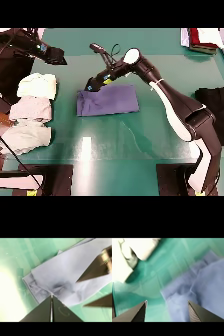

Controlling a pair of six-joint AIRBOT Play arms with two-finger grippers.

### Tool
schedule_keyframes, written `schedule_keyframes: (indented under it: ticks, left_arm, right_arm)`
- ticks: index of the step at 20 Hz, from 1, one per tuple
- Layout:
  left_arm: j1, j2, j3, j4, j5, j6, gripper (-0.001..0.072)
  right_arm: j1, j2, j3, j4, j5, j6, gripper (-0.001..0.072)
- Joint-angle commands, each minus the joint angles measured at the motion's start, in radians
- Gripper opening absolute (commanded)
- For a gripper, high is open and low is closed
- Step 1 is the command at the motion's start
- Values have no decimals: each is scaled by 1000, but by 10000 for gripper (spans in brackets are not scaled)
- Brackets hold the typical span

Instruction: Fold the shirts.

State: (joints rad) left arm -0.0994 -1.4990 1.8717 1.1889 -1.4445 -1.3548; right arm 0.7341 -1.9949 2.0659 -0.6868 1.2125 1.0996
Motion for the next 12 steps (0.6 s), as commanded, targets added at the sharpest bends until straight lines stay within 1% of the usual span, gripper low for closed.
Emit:
schedule_keyframes:
  ticks: [1, 2, 5, 8, 9, 10, 11, 12]
  left_arm:
    - [21, 19, 0, 30, -19, 2, 23]
    - [21, 20, 0, 31, -25, 2, 24]
    - [21, 20, -1, 30, -25, 1, 24]
    - [21, 20, -8, 29, -21, 1, 23]
    - [21, 20, -8, 29, -17, 1, 23]
    - [21, 20, -8, 22, -7, 1, 23]
    - [21, 20, -8, 14, 0, 1, 23]
    - [21, 20, -8, 4, 7, 1, 24]
  right_arm:
    - [10, 51, -29, -42, 6, -25, 561]
    - [-19, 92, -79, -78, 37, -13, 528]
    - [-151, 215, -286, -200, 104, 58, 522]
    - [-316, 321, -512, -203, 78, 72, 522]
    - [-373, 346, -578, -201, 62, 72, 541]
    - [-422, 362, -631, -192, 51, 72, 671]
    - [-470, 370, -675, -171, 49, 71, 720]
    - [-507, 369, -715, -131, 43, 71, 720]
